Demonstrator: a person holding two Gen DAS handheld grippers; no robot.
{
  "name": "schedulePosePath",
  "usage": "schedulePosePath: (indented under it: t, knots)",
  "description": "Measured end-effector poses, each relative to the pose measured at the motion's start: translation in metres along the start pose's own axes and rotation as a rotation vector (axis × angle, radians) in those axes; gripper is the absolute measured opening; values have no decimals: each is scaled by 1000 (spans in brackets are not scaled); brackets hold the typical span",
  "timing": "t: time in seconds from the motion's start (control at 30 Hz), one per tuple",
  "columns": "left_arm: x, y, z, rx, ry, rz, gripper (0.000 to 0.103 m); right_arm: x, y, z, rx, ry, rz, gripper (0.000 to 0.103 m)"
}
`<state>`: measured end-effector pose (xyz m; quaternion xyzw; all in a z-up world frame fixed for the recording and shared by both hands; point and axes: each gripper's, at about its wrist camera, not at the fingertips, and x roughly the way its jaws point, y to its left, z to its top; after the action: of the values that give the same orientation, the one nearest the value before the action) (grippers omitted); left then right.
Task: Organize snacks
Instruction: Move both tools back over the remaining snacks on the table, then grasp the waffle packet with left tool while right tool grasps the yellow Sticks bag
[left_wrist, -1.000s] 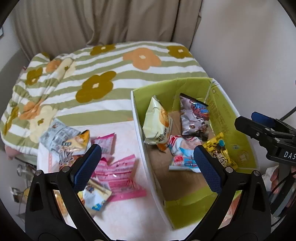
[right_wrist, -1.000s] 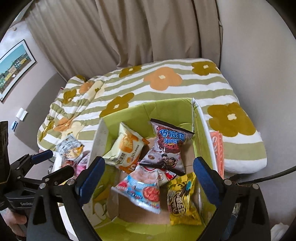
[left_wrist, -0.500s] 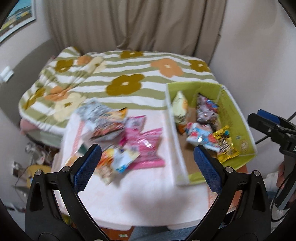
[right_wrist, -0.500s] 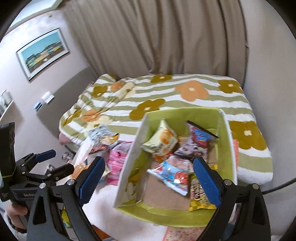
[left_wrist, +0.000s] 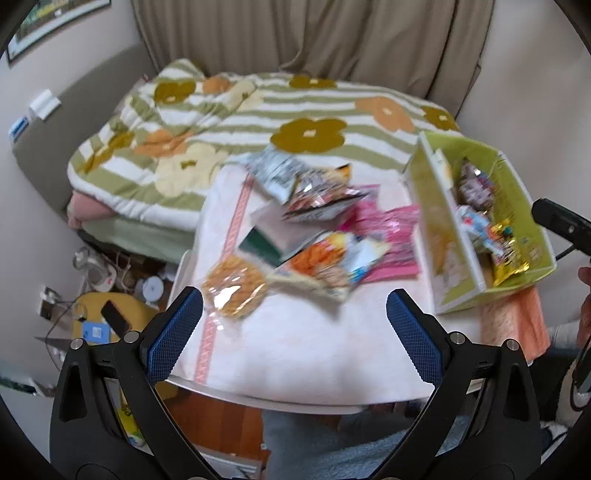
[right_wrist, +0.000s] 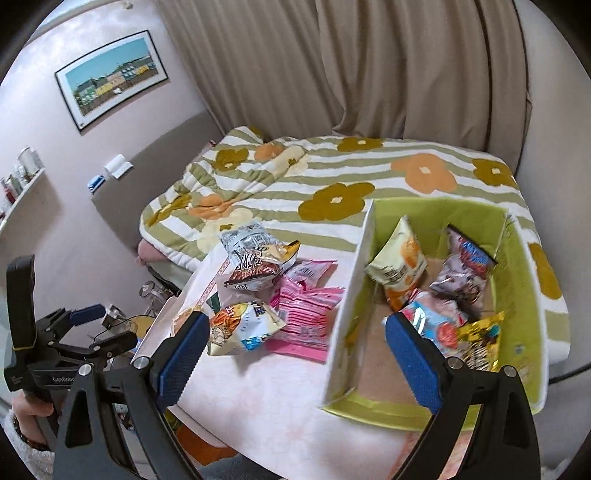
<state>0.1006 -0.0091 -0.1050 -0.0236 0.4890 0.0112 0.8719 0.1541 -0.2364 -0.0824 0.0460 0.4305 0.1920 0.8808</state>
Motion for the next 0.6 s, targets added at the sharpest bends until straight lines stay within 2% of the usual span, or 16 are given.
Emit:
schedulePosePath:
  t: [0.17,0.33,0.6]
  knots:
    - [32,53,-4,16,79,-60,99,37,30,-4,85,66,-12,95]
    - [71,85,-1,101,166,-117,99,78,56,-14,194,111,-20,95]
    - [132,93,3,279,278,-211,99,127,79,-29,353,155,-71,95]
